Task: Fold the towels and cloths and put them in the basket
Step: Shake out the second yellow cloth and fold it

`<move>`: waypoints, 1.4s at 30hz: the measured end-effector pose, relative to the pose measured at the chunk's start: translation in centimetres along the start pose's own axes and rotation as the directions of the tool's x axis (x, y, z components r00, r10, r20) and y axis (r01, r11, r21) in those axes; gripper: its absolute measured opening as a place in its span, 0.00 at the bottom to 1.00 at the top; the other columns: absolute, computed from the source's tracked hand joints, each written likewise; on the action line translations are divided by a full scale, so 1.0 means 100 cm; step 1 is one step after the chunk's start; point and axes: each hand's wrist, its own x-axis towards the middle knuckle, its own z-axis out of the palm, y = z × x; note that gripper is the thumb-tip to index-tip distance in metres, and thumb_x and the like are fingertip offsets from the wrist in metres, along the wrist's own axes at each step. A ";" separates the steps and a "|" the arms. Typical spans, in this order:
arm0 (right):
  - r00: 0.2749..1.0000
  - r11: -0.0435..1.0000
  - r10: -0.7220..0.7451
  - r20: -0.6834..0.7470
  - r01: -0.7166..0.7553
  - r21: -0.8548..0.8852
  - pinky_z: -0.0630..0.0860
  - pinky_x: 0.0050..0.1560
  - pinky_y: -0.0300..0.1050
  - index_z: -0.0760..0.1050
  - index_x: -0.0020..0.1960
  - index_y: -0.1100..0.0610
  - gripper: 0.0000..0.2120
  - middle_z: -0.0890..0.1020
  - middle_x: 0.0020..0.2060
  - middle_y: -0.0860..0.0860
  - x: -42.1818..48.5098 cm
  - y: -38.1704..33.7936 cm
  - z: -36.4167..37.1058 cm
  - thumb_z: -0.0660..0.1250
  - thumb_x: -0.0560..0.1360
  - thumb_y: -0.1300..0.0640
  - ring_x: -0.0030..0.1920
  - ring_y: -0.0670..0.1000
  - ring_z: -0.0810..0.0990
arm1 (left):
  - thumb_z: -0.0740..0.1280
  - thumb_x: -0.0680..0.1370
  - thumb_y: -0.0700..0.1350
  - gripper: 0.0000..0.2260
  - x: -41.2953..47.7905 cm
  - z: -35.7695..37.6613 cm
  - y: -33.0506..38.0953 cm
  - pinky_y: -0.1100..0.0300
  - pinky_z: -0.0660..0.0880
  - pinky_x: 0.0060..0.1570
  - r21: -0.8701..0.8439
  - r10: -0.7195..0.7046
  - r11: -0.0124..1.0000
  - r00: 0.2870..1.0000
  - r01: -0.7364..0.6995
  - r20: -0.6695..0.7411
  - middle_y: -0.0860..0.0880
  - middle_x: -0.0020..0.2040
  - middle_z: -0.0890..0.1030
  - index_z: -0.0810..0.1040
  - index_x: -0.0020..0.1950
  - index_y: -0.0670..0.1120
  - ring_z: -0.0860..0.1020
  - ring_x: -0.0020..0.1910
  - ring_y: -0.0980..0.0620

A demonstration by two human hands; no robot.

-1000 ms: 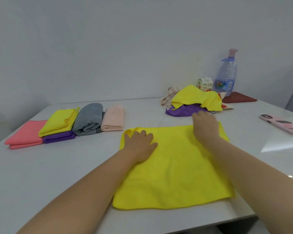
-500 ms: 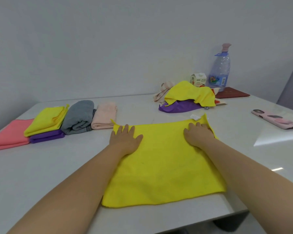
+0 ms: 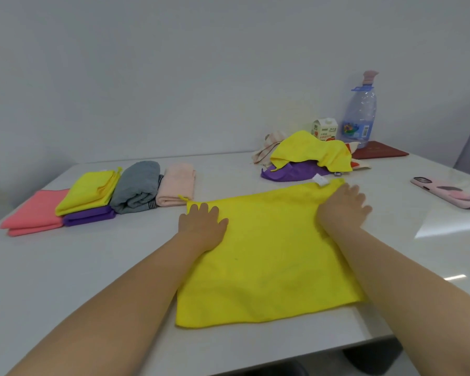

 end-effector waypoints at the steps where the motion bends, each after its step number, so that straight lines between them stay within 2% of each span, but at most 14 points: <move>1: 0.998 0.997 0.054 0.037 -0.055 0.048 0.61 0.66 0.54 0.60 0.71 0.61 0.23 0.65 0.70 0.59 0.002 0.003 0.000 0.56 0.77 0.59 0.69 0.59 0.63 | 0.47 0.82 0.57 0.22 -0.001 -0.001 0.001 0.48 0.66 0.60 0.017 0.004 1.000 1.000 -0.004 -0.010 0.44 0.68 0.66 0.63 0.70 0.46 0.63 0.67 0.43; 4: 0.992 0.939 -0.054 0.110 0.014 0.342 0.69 0.56 0.47 0.73 0.62 0.62 0.15 0.77 0.60 0.59 0.002 -0.004 -0.006 0.61 0.75 0.63 0.61 0.59 0.73 | 0.50 0.81 0.57 0.21 -0.004 -0.015 0.003 0.52 0.68 0.53 0.178 0.036 0.984 0.998 -0.027 -0.050 0.45 0.63 0.72 0.68 0.66 0.45 0.70 0.63 0.45; 6: 0.968 0.792 -0.227 0.104 0.122 0.598 0.70 0.46 0.42 0.79 0.56 0.61 0.12 0.81 0.50 0.56 -0.007 -0.022 -0.018 0.65 0.73 0.65 0.50 0.55 0.78 | 0.53 0.81 0.55 0.17 -0.002 -0.034 0.002 0.57 0.69 0.45 0.197 0.051 0.980 0.998 -0.040 -0.049 0.46 0.57 0.76 0.73 0.57 0.44 0.75 0.55 0.46; 9: 0.908 0.508 -0.403 0.115 0.118 0.853 0.71 0.39 0.40 0.78 0.54 0.59 0.14 0.80 0.41 0.52 -0.028 -0.055 -0.049 0.70 0.70 0.68 0.40 0.49 0.76 | 0.60 0.80 0.53 0.15 0.009 -0.070 -0.007 0.57 0.71 0.50 -0.263 0.000 0.964 0.997 -0.022 -0.082 0.46 0.59 0.77 0.76 0.59 0.45 0.75 0.56 0.47; 11: 0.869 0.357 -0.467 0.160 0.020 0.934 0.76 0.45 0.44 0.74 0.56 0.57 0.18 0.81 0.45 0.52 -0.037 -0.074 -0.066 0.70 0.69 0.69 0.43 0.50 0.79 | 0.64 0.78 0.50 0.18 0.011 -0.097 -0.012 0.60 0.69 0.54 -0.661 0.006 0.748 0.996 -0.062 -0.087 0.47 0.64 0.75 0.72 0.67 0.47 0.74 0.59 0.50; 13: 0.844 0.285 -0.514 0.153 0.000 0.958 0.77 0.53 0.50 0.74 0.54 0.55 0.18 0.84 0.47 0.53 -0.041 -0.089 -0.080 0.71 0.68 0.70 0.47 0.54 0.81 | 0.66 0.78 0.48 0.24 0.009 -0.120 -0.012 0.61 0.66 0.58 -0.860 0.108 0.495 0.991 -0.127 -0.085 0.50 0.66 0.73 0.65 0.73 0.47 0.72 0.62 0.53; 16: 0.820 0.291 -0.570 0.038 0.158 0.944 0.78 0.50 0.47 0.75 0.48 0.52 0.17 0.85 0.42 0.52 -0.049 -0.103 -0.098 0.72 0.66 0.69 0.44 0.51 0.82 | 0.67 0.77 0.52 0.25 0.004 -0.145 -0.015 0.54 0.64 0.65 -0.938 0.185 0.332 0.982 -0.099 -0.038 0.53 0.63 0.74 0.66 0.72 0.48 0.70 0.64 0.54; 19: 0.811 0.295 -0.584 -0.027 0.244 0.924 0.76 0.38 0.33 0.75 0.49 0.54 0.16 0.82 0.32 0.43 -0.055 -0.114 -0.114 0.73 0.67 0.69 0.32 0.39 0.79 | 0.71 0.74 0.47 0.11 0.004 -0.159 -0.015 0.52 0.70 0.61 -0.951 0.191 0.274 0.977 -0.146 -0.095 0.48 0.55 0.81 0.80 0.55 0.48 0.76 0.57 0.52; 20: 0.808 0.291 -0.588 -0.035 0.251 0.923 0.74 0.36 0.33 0.75 0.49 0.54 0.16 0.81 0.29 0.42 -0.056 -0.117 -0.118 0.73 0.67 0.69 0.29 0.38 0.77 | 0.70 0.75 0.42 0.04 0.002 -0.164 -0.012 0.53 0.72 0.56 -0.945 0.141 0.262 0.977 -0.194 -0.161 0.47 0.49 0.81 0.81 0.48 0.47 0.77 0.51 0.51; 23: 0.808 0.318 -0.586 -0.056 0.294 0.901 0.70 0.31 0.35 0.75 0.49 0.54 0.15 0.77 0.26 0.45 -0.058 -0.126 -0.129 0.73 0.67 0.67 0.25 0.40 0.72 | 0.64 0.74 0.34 0.11 0.002 -0.177 -0.001 0.58 0.73 0.46 -0.891 -0.103 0.336 0.928 -0.306 -0.357 0.50 0.37 0.78 0.79 0.38 0.47 0.74 0.40 0.53; 27: 0.821 0.458 -0.569 -0.053 0.370 0.808 0.67 0.32 0.40 0.78 0.43 0.57 0.06 0.75 0.32 0.51 -0.059 -0.136 -0.143 0.73 0.67 0.63 0.33 0.48 0.73 | 0.62 0.74 0.34 0.09 0.000 -0.195 0.000 0.62 0.66 0.34 -0.819 -0.261 0.432 0.817 -0.377 -0.514 0.52 0.32 0.74 0.78 0.38 0.44 0.71 0.33 0.57; 31: 0.888 0.515 -0.437 -0.141 0.375 0.771 0.66 0.33 0.39 0.78 0.38 0.54 0.04 0.75 0.31 0.46 -0.051 -0.132 -0.161 0.70 0.68 0.62 0.39 0.50 0.74 | 0.59 0.76 0.35 0.10 -0.008 -0.209 -0.003 0.64 0.61 0.28 -0.847 -0.448 0.365 0.724 -0.387 -0.524 0.51 0.31 0.69 0.72 0.36 0.45 0.65 0.31 0.56; 37: 0.904 0.652 -0.352 -0.242 0.423 0.629 0.65 0.39 0.42 0.75 0.37 0.55 0.04 0.76 0.36 0.53 -0.043 -0.114 -0.193 0.69 0.69 0.58 0.41 0.56 0.74 | 0.58 0.80 0.41 0.12 -0.025 -0.236 -0.015 0.61 0.59 0.29 -0.842 -0.532 0.327 0.653 -0.430 -0.540 0.52 0.31 0.67 0.69 0.36 0.46 0.63 0.30 0.56; 42: 0.917 0.712 -0.278 -0.285 0.396 0.580 0.68 0.37 0.44 0.79 0.38 0.60 0.05 0.79 0.37 0.59 -0.038 -0.093 -0.218 0.67 0.71 0.60 0.42 0.61 0.77 | 0.59 0.81 0.47 0.21 -0.048 -0.260 -0.034 0.56 0.51 0.30 -0.836 -0.636 0.320 0.553 -0.445 -0.538 0.49 0.29 0.58 0.56 0.30 0.47 0.56 0.29 0.53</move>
